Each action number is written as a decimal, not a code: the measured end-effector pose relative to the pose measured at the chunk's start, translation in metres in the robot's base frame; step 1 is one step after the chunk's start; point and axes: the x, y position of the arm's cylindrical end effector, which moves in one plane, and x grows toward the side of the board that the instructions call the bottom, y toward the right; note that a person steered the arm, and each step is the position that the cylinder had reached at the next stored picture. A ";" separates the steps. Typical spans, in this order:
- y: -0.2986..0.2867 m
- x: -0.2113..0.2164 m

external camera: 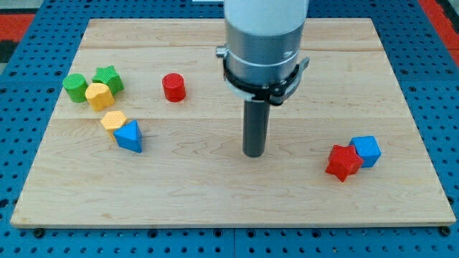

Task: Go near the yellow hexagon

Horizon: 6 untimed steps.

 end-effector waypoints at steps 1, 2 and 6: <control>-0.046 0.011; -0.121 0.029; -0.231 -0.003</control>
